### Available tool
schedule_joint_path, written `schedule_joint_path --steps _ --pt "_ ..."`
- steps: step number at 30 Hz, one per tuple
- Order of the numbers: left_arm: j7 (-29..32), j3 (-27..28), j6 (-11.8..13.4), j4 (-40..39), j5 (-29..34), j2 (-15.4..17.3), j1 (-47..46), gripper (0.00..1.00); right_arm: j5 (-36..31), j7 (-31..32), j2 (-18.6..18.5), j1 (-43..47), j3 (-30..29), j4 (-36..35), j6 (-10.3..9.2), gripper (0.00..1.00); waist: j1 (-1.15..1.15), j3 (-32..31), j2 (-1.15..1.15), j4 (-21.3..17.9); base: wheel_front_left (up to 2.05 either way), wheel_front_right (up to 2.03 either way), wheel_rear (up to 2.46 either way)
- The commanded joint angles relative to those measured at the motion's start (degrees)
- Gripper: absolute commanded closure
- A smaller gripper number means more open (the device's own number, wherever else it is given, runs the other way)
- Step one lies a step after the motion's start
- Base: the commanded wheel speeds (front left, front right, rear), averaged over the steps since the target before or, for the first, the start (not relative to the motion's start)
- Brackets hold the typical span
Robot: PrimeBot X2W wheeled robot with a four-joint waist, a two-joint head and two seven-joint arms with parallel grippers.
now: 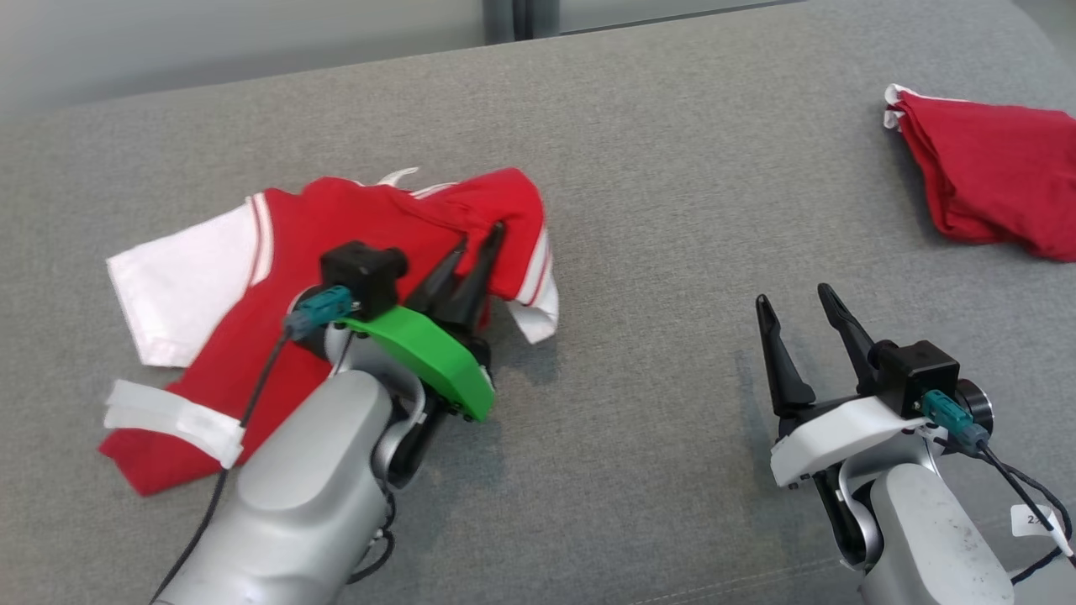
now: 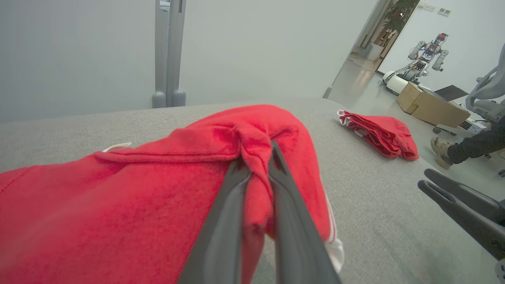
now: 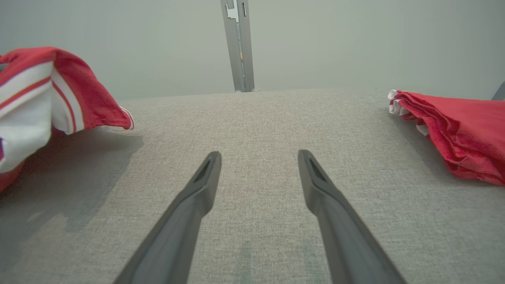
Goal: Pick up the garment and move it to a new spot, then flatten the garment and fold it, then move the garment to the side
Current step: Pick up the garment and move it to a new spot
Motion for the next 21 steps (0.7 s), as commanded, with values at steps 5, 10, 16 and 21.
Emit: schedule_joint_path --steps 5,10,16,21 --pt "-0.2 -5.9 -0.2 -4.8 -0.5 -3.4 -1.1 1.0 0.5 -0.2 0.3 0.9 0.1 0.2 -0.09 0.0 0.0 -0.7 0.0 -5.2 0.0 0.0 0.0" --pt "-0.2 -8.7 -0.2 -5.7 -1.2 -3.8 0.8 1.0 0.4 -0.2 0.6 1.0 0.2 -0.1 -0.09 0.0 0.0 -1.1 0.0 -6.6 0.0 0.0 0.0" --pt "-0.1 -7.9 -0.2 -2.6 -0.7 -2.9 2.8 0.0 0.2 -0.2 0.6 1.3 -0.8 0.1 -0.08 0.0 0.0 -1.6 0.0 -5.6 0.0 0.0 0.0" --pt "-0.1 -3.1 -0.2 -1.6 1.7 -1.8 5.9 0.0 0.2 -0.2 0.6 1.8 -1.0 0.0 -0.09 0.0 0.0 -2.7 0.0 -3.0 0.0 0.0 0.0"
